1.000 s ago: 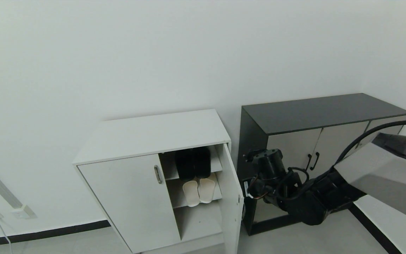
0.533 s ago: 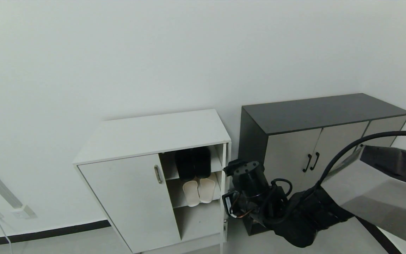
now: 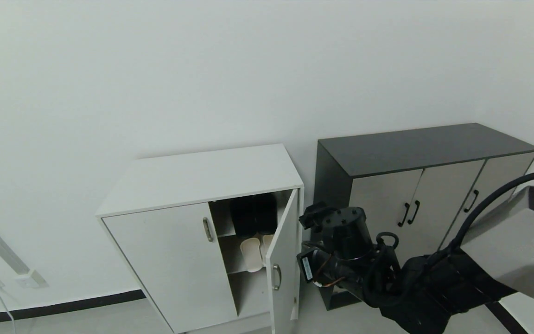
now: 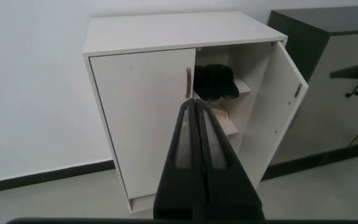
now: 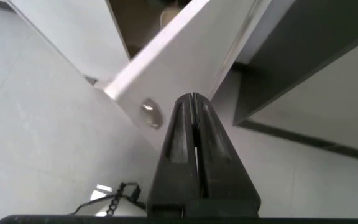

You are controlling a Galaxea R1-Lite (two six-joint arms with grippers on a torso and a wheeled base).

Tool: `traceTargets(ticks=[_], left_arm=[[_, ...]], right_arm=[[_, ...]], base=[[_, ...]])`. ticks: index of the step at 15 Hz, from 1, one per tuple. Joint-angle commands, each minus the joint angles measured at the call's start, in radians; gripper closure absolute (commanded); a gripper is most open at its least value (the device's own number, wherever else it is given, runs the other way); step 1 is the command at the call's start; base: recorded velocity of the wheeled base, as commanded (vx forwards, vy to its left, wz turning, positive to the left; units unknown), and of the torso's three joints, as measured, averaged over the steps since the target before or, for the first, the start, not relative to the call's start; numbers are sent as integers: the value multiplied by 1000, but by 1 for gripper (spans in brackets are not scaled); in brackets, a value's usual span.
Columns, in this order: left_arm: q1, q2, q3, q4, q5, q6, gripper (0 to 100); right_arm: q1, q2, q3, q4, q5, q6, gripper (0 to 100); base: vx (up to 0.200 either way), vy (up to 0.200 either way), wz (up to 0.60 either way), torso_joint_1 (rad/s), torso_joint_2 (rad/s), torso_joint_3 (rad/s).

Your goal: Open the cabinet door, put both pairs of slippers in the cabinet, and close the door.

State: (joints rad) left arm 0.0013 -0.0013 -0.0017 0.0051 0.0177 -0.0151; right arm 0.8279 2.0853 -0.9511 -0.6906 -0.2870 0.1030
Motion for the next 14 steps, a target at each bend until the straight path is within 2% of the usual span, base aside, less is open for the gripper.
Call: traceTargets(ticks=[1, 4, 8, 9, 10, 12, 14], left_arm=[[0, 1, 0, -1, 1, 0, 100], [0, 1, 0, -1, 1, 0, 100], [0, 1, 0, -1, 1, 0, 100], [0, 1, 0, -1, 1, 0, 100], [0, 1, 0, -1, 2, 0, 100], [0, 1, 0, -1, 1, 1, 100], [0, 1, 0, -1, 1, 1, 100]], right_arm=[[0, -27, 17, -10, 20, -2, 100], [-4, -30, 31, -15, 40, 0, 100], [-24, -34, 34, -13, 22, -23, 100], [-52, -33, 31, -7, -50, -43, 100], [-67, -36, 34, -6, -67, -48, 100], [-98, -88, 86, 16, -70, -66, 100], [-119, -120, 192, 34, -72, -117, 100]], base=[[0, 0, 600, -2, 2, -2], [0, 0, 600, 10, 7, 9], [0, 0, 0, 0, 0, 0], [0, 0, 0, 0, 0, 0], [0, 0, 0, 0, 0, 0], [0, 0, 0, 0, 0, 0], [0, 0, 0, 0, 0, 0]])
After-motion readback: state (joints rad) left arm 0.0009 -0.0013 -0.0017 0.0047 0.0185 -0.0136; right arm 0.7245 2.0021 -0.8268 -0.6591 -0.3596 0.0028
